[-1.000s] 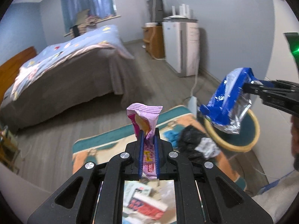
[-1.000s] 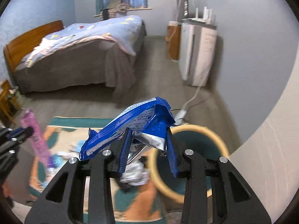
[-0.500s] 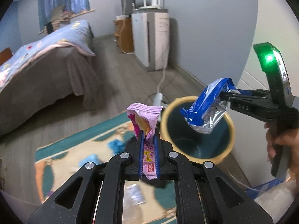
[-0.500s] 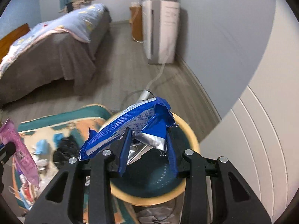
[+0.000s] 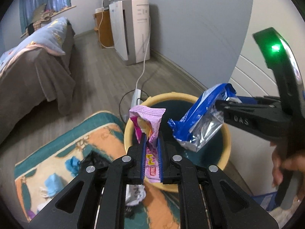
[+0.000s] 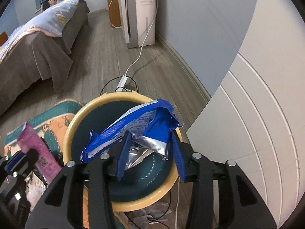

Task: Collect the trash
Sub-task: 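Carry the blue wrapper over the bin and open the right tool while the left drops the pink wrapper, then move both open tools from the bin back over the cushion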

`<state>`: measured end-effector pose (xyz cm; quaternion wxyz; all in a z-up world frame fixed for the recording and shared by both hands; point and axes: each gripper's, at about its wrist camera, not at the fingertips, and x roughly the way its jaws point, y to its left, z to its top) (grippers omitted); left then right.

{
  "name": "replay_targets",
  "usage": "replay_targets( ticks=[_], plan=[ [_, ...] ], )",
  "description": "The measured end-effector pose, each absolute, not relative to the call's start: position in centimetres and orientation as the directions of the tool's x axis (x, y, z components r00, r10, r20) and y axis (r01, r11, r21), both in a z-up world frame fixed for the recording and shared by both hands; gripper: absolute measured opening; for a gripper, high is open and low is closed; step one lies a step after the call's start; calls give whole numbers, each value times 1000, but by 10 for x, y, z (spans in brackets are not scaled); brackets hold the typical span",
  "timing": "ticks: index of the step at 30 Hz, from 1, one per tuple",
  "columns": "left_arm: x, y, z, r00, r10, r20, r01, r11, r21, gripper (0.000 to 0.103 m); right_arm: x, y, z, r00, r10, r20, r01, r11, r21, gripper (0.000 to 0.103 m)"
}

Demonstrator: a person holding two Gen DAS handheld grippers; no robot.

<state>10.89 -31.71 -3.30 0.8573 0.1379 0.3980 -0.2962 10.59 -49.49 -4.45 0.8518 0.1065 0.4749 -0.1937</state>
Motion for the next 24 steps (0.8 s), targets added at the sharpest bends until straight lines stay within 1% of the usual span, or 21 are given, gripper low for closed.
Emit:
replay_targets(
  ticks=[3,6,9,10,11,12,13,14,15,16,17,19,21,24],
  plan=[
    [118,-322,-31,510,-413,-755,606,795,-25,22,106,-495,-42,487,-219,-845,437,899,18,51],
    [121,-322,-31,514,-416,-750,598,801,-34,35,108,-493,-43,485,-215,-847,431,902,18,54],
    [117,-317,-32,521,-404,-752,599,801,-15,36,109,-493,-43,482,-213,-850,437,899,22,56],
    [118,-315,-32,522,-402,-752,597,802,-14,39,108,-493,-42,484,-216,-848,439,898,22,58],
    [117,-310,-31,522,-403,-751,593,805,-19,42,108,-493,-41,485,-224,-845,441,897,15,64],
    [117,-307,-30,524,-405,-749,590,807,-24,48,109,-491,-40,487,-233,-842,440,898,6,69],
    [115,-302,-28,528,-407,-745,587,809,-27,55,109,-490,-40,487,-235,-841,439,899,4,72],
    [114,-296,-26,534,-408,-740,583,812,-27,57,109,-489,-40,487,-237,-841,437,899,0,74],
    [112,-290,-23,542,-405,-736,579,815,-23,63,110,-488,-39,485,-240,-841,436,900,-5,79],
    [111,-286,-21,548,-402,-733,574,818,-20,70,110,-486,-38,484,-242,-841,437,900,-7,84],
    [110,-278,-17,561,-398,-726,564,826,-18,73,110,-485,-36,489,-238,-839,436,900,-2,85],
    [107,-264,-12,574,-397,-716,548,836,-25,81,110,-482,-32,502,-226,-835,433,901,16,93],
    [106,-248,-7,590,-378,-714,524,852,-18,86,110,-474,-25,522,-217,-825,428,903,33,95],
    [107,-226,1,615,-336,-713,486,874,8,89,115,-454,-16,544,-193,-817,403,914,52,96]
  ],
)
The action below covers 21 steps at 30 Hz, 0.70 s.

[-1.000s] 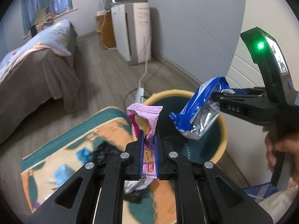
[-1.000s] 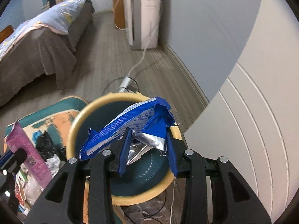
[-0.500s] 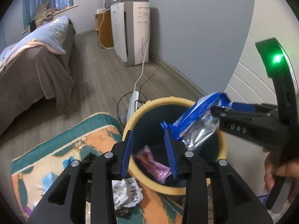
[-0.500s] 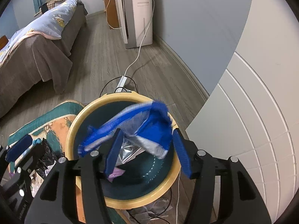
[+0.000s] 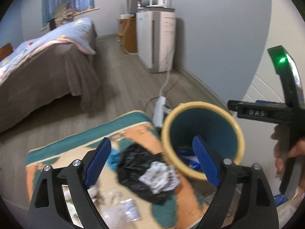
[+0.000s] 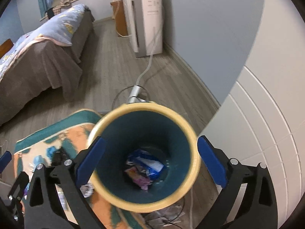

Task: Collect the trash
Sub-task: 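Move both open tools from the bin back over the cushion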

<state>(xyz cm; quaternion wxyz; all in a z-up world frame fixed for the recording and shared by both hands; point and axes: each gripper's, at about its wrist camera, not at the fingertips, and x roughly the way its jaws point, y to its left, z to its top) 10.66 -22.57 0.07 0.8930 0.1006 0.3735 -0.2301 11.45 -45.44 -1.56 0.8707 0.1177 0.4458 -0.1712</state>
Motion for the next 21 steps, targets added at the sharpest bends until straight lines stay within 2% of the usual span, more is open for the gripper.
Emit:
replay_targets(
  ticks=[12,21],
  plan=[
    [100,-134,36,687,-222,-692,348,936,45,94,129,-360,7,600,-110,-792,232,972,40,97],
    [82,-48,31,709,-121,-695,243,967,80,94,136,-325,-12,548,-44,-835,176,982,64,97]
  ],
)
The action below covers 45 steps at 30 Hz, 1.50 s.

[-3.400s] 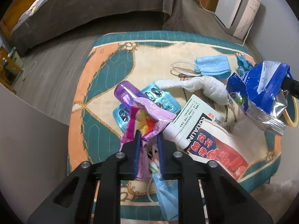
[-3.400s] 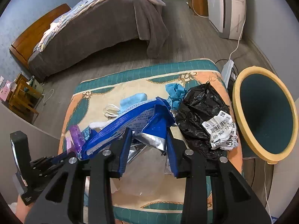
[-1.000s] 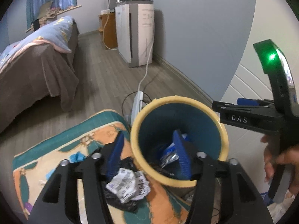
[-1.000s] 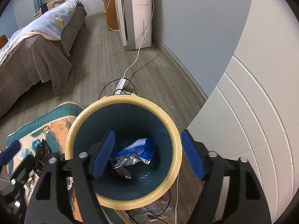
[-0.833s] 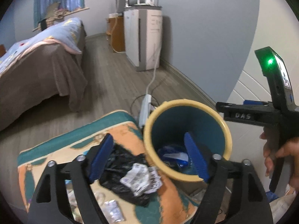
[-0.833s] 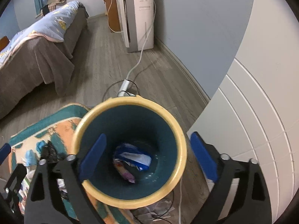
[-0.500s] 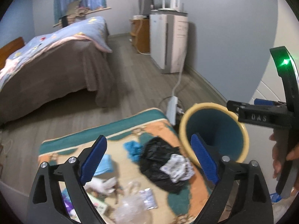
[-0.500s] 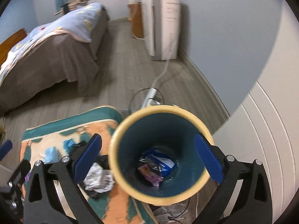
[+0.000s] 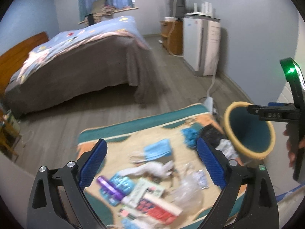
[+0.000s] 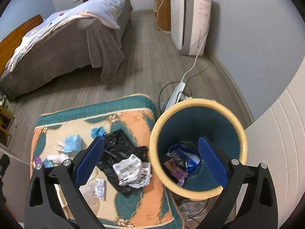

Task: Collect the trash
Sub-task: 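Move both open tools from the bin back over the cushion, then grasp the black plastic bag with the right tool while the left tool grasps the purple spray bottle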

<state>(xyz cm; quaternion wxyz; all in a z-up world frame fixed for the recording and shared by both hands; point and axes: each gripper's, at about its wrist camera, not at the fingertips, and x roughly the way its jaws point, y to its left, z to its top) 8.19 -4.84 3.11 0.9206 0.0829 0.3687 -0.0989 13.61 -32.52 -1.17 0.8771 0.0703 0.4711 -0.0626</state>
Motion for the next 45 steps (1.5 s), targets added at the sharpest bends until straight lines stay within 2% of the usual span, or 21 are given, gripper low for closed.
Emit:
replay_targets(
  ticks=[7,13,22,34,41,44,45],
  plan=[
    [87,15,13,700,-47,-712,88,996,21,95,141,-293,-27,503,2,-865,94,994,56,97],
    [93,39,-8,664,-35,-747,71,997,16,95,148,-280,-43,453,31,-891,81,994,75,97],
    [107,79,-54,571,40,-820,-3,999,47,95,164,-247,-66,399,-25,-917,11,1000,-23,97],
    [120,67,-106,447,11,-894,-20,1000,2,95,169,-230,-83,362,-52,-931,-48,996,-74,97],
    [126,61,-129,386,-13,-923,-36,999,-29,92,174,-235,-105,305,-13,-952,-59,998,-33,96],
    [130,58,-133,374,-18,-927,-37,999,-35,87,174,-230,-116,262,6,-965,-93,995,-19,93],
    [130,58,-135,366,-13,-931,-36,999,-28,83,174,-228,-120,245,9,-970,-99,995,-16,88]
  ],
)
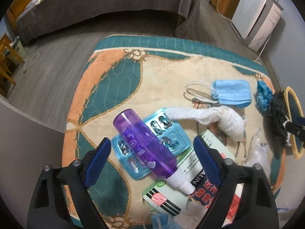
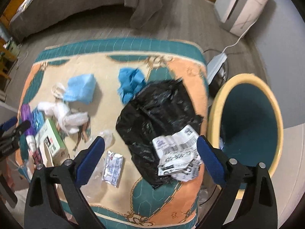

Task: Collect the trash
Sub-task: 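Grasp the black plastic bag with the right tool while the left tool grasps the purple spray bottle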

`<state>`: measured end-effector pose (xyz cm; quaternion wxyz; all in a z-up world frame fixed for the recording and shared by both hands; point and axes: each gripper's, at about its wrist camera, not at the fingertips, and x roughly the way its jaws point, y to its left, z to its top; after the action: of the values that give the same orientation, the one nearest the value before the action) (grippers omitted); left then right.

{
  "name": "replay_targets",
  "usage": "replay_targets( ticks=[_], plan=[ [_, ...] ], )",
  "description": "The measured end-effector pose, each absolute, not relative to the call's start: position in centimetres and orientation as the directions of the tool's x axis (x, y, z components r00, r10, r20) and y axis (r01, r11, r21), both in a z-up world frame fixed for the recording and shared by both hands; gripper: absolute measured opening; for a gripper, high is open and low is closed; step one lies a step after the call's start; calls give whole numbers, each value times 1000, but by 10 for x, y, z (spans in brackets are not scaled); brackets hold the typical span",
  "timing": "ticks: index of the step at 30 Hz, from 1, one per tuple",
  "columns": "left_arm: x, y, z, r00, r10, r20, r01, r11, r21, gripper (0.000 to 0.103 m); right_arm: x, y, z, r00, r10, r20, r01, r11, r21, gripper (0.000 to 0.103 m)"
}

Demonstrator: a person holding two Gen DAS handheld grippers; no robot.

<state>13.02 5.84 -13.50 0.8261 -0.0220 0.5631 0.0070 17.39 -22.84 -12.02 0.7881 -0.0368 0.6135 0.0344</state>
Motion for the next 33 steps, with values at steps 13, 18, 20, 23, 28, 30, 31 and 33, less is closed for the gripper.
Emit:
replay_targets(
  ticks=[13,18,20,23,28,30,31,33],
  plan=[
    [134,61,-155,272,-45,-961,-17,998,-52,43,171,-226,-139,153,-16,-988,-189,981,-45,19],
    [134,62,-152,283,-46,-958,1,999,-47,39,170,-224,-127,177,-9,-984,-208,977,-47,15],
    [134,62,-149,298,-38,-954,6,999,-38,38,171,-229,-118,196,9,-981,-186,982,-28,14],
    [132,61,-139,336,-27,-941,12,1000,-24,37,171,-235,-103,228,47,-973,-154,988,12,12],
    [130,57,-121,404,-27,-914,19,1000,-21,35,174,-242,-75,298,101,-949,-128,990,65,11],
    [129,56,-113,435,-23,-900,28,1000,-12,34,173,-244,-63,327,116,-938,-127,989,78,11],
    [129,55,-110,445,-27,-895,32,999,-15,34,173,-245,-57,340,122,-932,-126,989,83,11],
    [127,52,-100,476,-28,-879,45,999,-7,34,174,-247,-49,365,130,-922,-125,988,90,11]
  ],
)
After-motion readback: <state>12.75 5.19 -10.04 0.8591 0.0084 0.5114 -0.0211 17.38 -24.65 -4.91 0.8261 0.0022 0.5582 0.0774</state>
